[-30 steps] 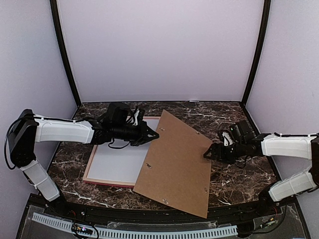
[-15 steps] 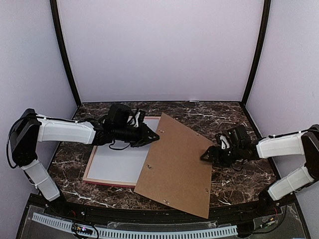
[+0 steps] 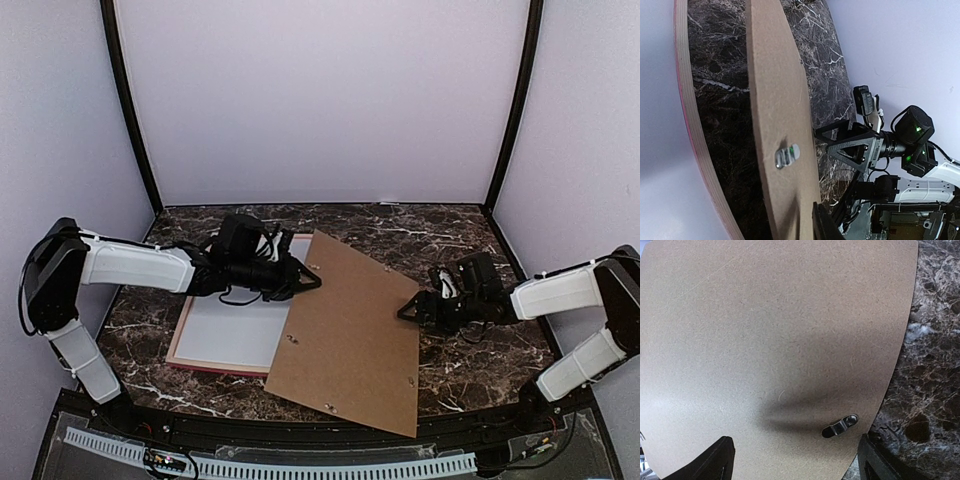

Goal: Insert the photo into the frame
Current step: Pick up the backboard from the center of the board.

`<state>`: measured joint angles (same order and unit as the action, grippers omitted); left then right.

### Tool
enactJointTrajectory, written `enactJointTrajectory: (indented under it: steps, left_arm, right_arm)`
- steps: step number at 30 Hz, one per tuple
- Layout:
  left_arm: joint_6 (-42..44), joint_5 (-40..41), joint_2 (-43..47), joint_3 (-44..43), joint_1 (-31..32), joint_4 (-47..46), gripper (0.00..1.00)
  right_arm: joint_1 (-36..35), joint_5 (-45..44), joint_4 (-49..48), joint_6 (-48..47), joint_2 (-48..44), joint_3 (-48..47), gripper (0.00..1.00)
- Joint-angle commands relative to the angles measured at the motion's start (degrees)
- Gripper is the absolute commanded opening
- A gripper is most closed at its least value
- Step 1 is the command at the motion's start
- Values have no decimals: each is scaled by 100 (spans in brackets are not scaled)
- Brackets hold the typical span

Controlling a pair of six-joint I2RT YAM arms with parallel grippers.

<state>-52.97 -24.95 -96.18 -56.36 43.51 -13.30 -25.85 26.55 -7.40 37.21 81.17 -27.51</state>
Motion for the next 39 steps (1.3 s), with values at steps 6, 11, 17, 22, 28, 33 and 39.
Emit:
enactJointTrajectory:
  steps: [6, 11, 17, 22, 28, 33, 39]
  left_arm:
    - [-22, -432, 157, 133, 13, -482, 3]
    - [-169, -734, 413, 325, -139, -725, 0]
    - [-484, -1636, 981, 500, -691, -1102, 0]
    - [-323, -2358, 1693, 461, -1456, -629, 0]
    - [-182, -3277, 2326, 398, -2642, -62, 0]
    - [557, -3672, 2733, -61, -3736, 1129, 0]
    - [1202, -3766, 2892, -634, -4965, 2329, 0]
  right_arm:
    - [-21, 203, 329, -134, -50, -120, 86]
    - [39, 51, 981, -371, -444, -504, 86]
    - [66, -131, 1746, -558, -1031, -1050, 87]
    - [63, -331, 2060, -615, -1241, -1457, 86]
    - [35, -441, 1924, -635, -750, -1714, 82]
    - [-248, -720, 1577, -534, -44, -2053, 80]
    - [-1061, -1018, 1398, -452, 1119, -2868, 80]
